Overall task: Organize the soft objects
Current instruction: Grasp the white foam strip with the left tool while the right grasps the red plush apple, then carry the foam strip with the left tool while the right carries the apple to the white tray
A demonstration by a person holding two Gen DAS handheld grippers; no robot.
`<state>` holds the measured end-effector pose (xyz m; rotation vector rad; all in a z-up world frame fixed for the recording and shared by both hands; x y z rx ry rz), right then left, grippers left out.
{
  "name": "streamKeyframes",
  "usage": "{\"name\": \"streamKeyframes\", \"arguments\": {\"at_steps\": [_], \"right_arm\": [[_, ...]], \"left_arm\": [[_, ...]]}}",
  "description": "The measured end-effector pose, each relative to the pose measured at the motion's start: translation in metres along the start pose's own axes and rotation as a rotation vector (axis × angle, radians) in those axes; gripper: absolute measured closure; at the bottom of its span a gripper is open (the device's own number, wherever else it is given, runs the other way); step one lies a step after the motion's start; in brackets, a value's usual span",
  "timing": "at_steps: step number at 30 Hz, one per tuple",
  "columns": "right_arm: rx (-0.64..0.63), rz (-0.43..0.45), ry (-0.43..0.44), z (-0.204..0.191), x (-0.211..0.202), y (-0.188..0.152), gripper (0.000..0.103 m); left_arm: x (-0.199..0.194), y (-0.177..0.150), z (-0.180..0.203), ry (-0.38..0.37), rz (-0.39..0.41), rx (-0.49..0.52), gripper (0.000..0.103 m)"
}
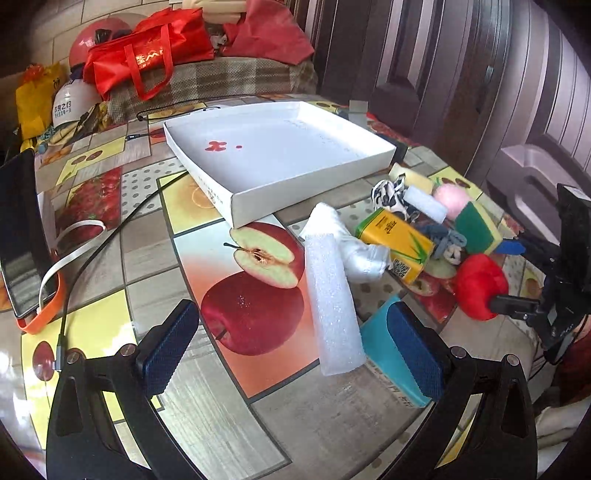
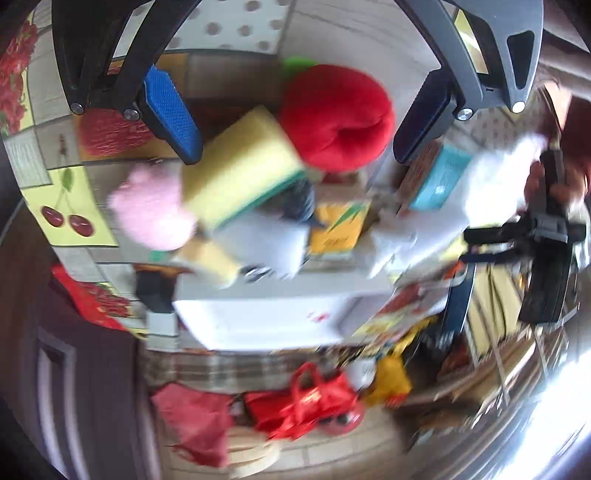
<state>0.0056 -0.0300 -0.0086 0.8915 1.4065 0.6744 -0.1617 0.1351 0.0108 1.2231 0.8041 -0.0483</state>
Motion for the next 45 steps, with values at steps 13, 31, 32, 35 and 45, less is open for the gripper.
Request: {"name": "streamKeyframes", "arguments": {"at_steps": [13,31,32,35,45], "right_arm": [[-0.057,-0.098,-0.017,-0.007,0.015,-0.010,0.047],[0.264,0.417,-0.114,0.021,0.025,0.064,0.045],[0.272,0.419,-0.110,0.022,0.030,0.067,0.045],[0.215,0.425,-0.133,0.016,0.044,0.078,0.045],[0.210,0.416,-0.117,0.036,0.089,0.107,0.045]], "left_arm": [[0.029,-0.013,0.009,0.020,-0.057,0.079,0.084],[-0.003,0.049,-0.016,0.285,0.520,-0.015,0.084],[0.000,0.052,-0.014,0.283,0.521,-0.009,0.084],[0.011,0.061,-0.016,0.284,0.525,-0.015,0.084],[0.038,0.080,-0.034,0.323,0.517,-0.045,0.084]]}}
Point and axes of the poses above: each gripper's, at about its wrist camera, not at the fingertips, and x roughly the way its jaws point, z to its right, y to its top, the point moved 3 cm from there along x, roughly the way its jaws point, and after that the axes turned 11 degrees about z, right-handed, at the moved point
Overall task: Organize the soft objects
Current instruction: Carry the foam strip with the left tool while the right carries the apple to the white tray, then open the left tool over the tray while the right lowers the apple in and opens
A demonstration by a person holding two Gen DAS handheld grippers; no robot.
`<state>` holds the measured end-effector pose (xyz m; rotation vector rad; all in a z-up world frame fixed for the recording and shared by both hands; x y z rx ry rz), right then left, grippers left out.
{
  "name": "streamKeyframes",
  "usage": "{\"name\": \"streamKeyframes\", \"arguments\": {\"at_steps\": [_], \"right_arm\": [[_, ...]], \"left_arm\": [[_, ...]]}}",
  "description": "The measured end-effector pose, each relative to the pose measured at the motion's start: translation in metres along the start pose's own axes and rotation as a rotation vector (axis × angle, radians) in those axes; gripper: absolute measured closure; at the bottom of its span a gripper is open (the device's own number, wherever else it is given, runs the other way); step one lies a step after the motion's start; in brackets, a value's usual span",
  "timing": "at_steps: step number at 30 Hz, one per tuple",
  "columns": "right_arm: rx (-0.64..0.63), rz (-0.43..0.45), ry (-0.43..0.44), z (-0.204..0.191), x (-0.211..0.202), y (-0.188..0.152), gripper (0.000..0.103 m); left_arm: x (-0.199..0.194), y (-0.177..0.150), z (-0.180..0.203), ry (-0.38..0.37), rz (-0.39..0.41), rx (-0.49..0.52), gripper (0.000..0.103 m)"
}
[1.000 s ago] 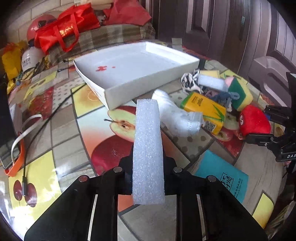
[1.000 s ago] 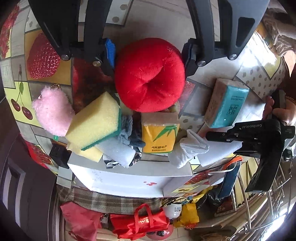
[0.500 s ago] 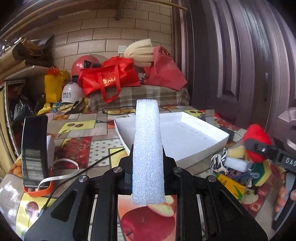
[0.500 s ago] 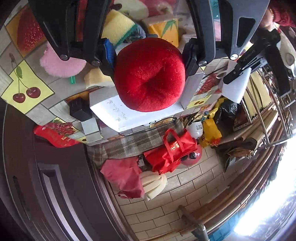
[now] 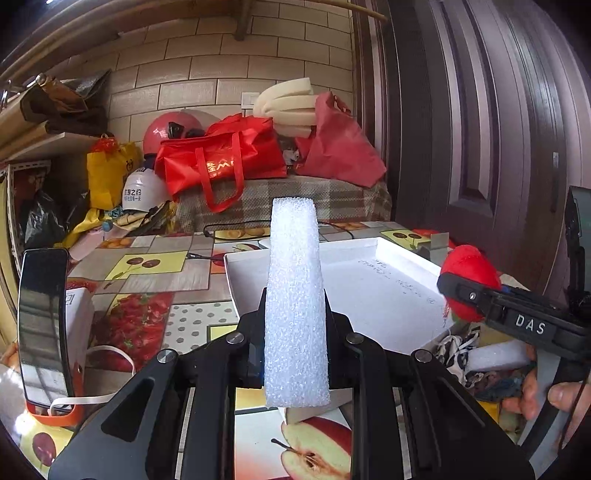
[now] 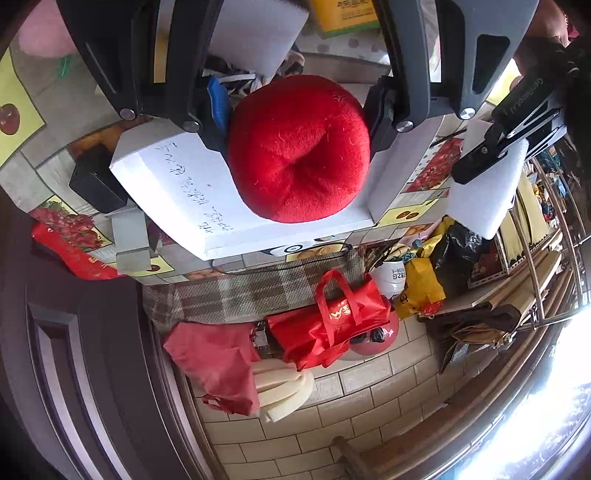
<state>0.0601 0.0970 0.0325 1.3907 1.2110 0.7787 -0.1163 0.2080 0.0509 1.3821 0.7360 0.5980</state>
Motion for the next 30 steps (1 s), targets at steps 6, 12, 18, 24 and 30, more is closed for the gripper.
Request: {"name": "streamKeyframes", "arguments": {"at_steps": [6,12,18,24,30], "right_arm": [[0.046,0.112,-0.262,0.054,-0.014,0.015,0.045],[-0.081,0.078,-0.186,0.013,-0.007,0.010,0.045],[-0.192,0.022,-0.171,-0.021,0.037,0.011,0.045],[-0.169,-0.062,-0.209,-0.015,0.064,0.007,0.041],[-0.176,-0.094,-0.222,-0.014,0.068,0.003,0.032]], "left_arm": [[0.025,-0.004,-0.002,0.027,-0.071,-0.002,0.084],[0.058,-0.004,0.004,0.038,-0.120,0.024,0.084],[0.079,-0.007,-0.005,0.068,-0.180,-0.001,0.084],[0.085,-0.009,0.006,0.046,-0.213,0.050,0.083],[0.087,-0.010,0.008,0.064,-0.222,0.071,0.020]]}}
Point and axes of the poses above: each gripper's, at about its wrist camera, not at the fingertips, and x roughly the way its jaws point, z to its right, y to its top, the point moved 3 cm from there along x, roughly the way its jaws point, and after that the axes turned 11 degrees about z, right-handed, at the moved point
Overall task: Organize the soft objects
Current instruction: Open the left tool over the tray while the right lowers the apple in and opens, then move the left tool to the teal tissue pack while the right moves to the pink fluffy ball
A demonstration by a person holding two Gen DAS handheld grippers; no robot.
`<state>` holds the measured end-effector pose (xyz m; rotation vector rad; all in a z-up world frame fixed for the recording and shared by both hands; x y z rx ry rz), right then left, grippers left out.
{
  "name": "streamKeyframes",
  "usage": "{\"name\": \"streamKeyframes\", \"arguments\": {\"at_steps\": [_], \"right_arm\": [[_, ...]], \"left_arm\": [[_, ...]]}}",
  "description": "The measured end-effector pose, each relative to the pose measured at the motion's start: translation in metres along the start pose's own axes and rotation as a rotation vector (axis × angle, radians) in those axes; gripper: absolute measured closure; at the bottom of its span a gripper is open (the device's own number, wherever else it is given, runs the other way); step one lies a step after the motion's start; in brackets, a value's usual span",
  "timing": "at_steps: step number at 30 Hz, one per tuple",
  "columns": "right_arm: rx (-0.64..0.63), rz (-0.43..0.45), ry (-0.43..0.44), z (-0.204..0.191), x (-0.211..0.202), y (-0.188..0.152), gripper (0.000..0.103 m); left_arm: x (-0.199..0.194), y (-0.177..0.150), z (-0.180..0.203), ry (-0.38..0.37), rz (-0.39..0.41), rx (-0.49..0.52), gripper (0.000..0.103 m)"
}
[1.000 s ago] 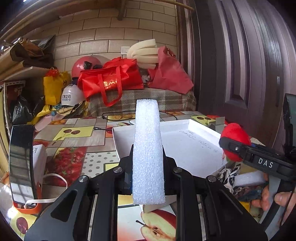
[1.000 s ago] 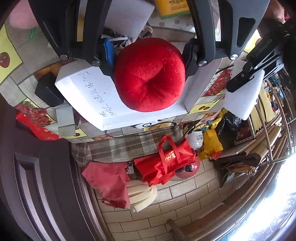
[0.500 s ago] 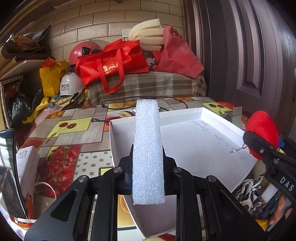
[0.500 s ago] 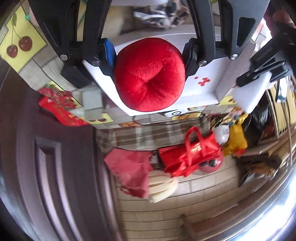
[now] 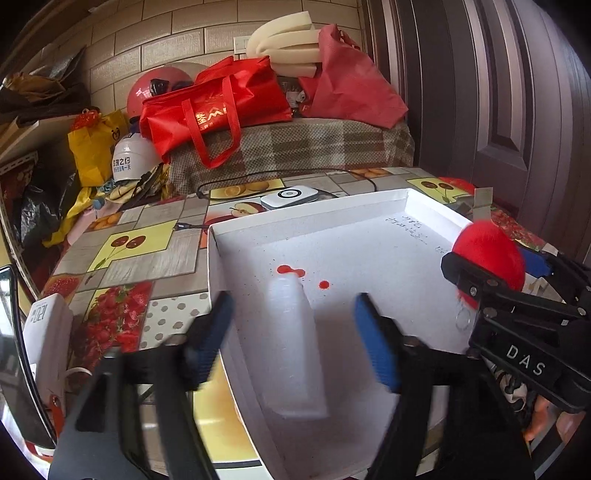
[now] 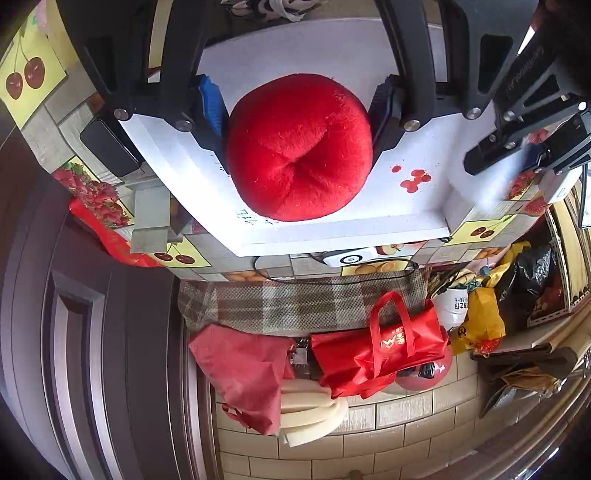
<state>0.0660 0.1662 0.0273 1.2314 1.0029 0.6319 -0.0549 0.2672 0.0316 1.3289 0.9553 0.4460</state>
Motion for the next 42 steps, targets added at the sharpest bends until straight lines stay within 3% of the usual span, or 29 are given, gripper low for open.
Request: {"name": "streamKeyframes", "arguments": {"at_steps": [5,8,24,28,35,42], "right_arm": [[0.016,-0.018,-0.040,0.004,0.003,0.000,0.010],[0.024,-0.016,-0.053,0.007,0.003,0.000,0.000],[-0.027,0.165,-0.019,-0.003,-0.042,0.005,0.000],[-0.046,0.168,-0.026,-0.006,-0.049,0.003,0.000],[-0.043,0.154,-0.024,-0.003,-0.061,-0.002,0.000],[-0.033,0.145,0.000,0.004,-0.083,-0.011,0.000]], "left_arm": [[-0.008,0.001,-0.014,0.047,0.035,-0.057,0.000],[-0.013,0.003,-0.017,0.060,0.063,-0.069,0.000],[-0.053,0.002,-0.030,0.072,0.179,-0.107,0.000],[-0.069,-0.001,-0.029,0.056,0.215,-0.090,0.000],[-0.082,-0.009,-0.031,0.023,0.189,-0.082,0.000],[-0.095,-0.018,-0.033,0.050,0.158,-0.061,0.000]]}}
Point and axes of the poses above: each gripper's, at about its wrist camera, not at the fingertips, and x roughly the way its jaws point, z to its right, y to its top, the point moved 3 cm from there along x, roughly the way its jaws point, and after that the axes turned 11 degrees about z, right-handed, at the moved point
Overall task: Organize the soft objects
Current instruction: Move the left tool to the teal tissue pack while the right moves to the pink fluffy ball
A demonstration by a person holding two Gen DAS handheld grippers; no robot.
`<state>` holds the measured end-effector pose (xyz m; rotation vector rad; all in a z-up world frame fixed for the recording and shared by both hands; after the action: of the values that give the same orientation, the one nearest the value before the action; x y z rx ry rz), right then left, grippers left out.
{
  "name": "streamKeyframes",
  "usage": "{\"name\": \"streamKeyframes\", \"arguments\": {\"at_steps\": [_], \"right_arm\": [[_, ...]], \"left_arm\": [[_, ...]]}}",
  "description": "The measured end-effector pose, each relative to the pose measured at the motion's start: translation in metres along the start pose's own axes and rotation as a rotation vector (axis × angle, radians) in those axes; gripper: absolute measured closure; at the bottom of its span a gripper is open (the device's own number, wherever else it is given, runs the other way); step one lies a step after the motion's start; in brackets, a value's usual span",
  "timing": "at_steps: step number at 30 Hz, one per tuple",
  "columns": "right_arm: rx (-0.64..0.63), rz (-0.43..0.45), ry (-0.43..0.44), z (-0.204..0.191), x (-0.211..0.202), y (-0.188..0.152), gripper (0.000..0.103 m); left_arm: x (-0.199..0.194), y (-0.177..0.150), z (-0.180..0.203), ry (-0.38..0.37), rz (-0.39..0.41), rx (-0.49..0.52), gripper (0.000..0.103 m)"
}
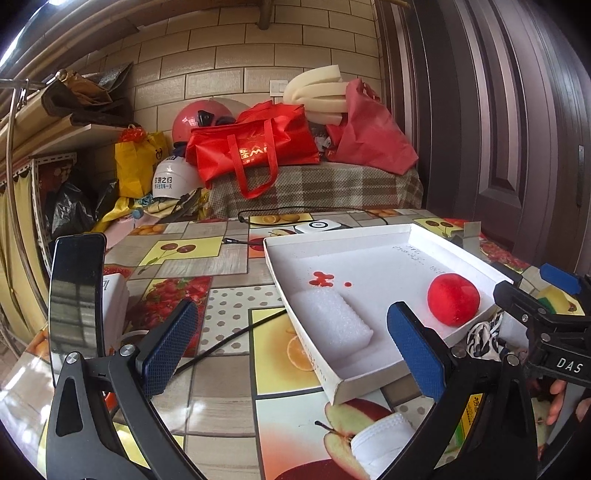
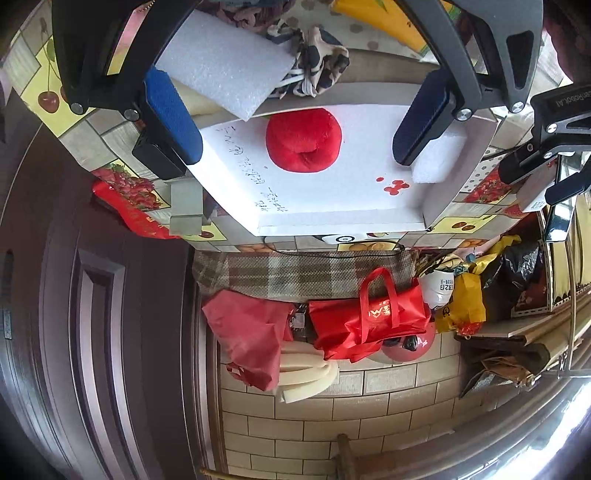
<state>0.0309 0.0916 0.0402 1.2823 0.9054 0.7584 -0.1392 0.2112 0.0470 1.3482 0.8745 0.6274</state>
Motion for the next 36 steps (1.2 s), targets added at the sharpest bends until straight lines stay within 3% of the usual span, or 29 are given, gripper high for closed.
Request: {"name": "streamKeyframes", "arguments": {"at_steps": [13,20,25,29,32,36], "right_arm": [[0.027,-0.042,0.008,0.026,-0.044,-0.013,0.000],[0.044,-0.110,-0.015,0.057,-0.066,-0.022,0.000],[0.084,-0.172,-0.038,0.089,-0.078,-0.029,0.000],[0.033,-0.197,-0.039,0.103,-0.091,-0.030,0.000],[0.013,-0.289,-0.016,0.112,-0.091,-0.043,0.000],[-0.007,-0.432,-0.026,0.121,-0.087,-0.072,0.000]], "left_arm": [[-0.022,-0.015,-0.003,-0.044,-0.087,0.011,0.000],[-0.063,-0.026,0.018,-0.242,-0.125,0.069,0.000],[-0.103,-0.033,0.043,-0.460,-0.141,0.129,0.000],[-0.115,-0.042,0.062,-0.635,-0.238,0.156,0.000],[-0.115,-0.050,0.073,-0.666,-0.294,0.189,0.000],[-0.112,-0.062,0.085,-0.640,-0.346,0.266,0.000]]}}
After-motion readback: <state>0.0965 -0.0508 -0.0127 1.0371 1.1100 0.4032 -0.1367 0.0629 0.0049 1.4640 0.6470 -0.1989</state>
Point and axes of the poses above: each gripper's, at about its wrist camera, not at the fingertips, and x roughly the way its jaws point, z to its right, y to its top, the point moved 3 cm from there along x, roughly the way its jaws point, and after that the axes turned 11 degrees about z, right-handed, at the moved point
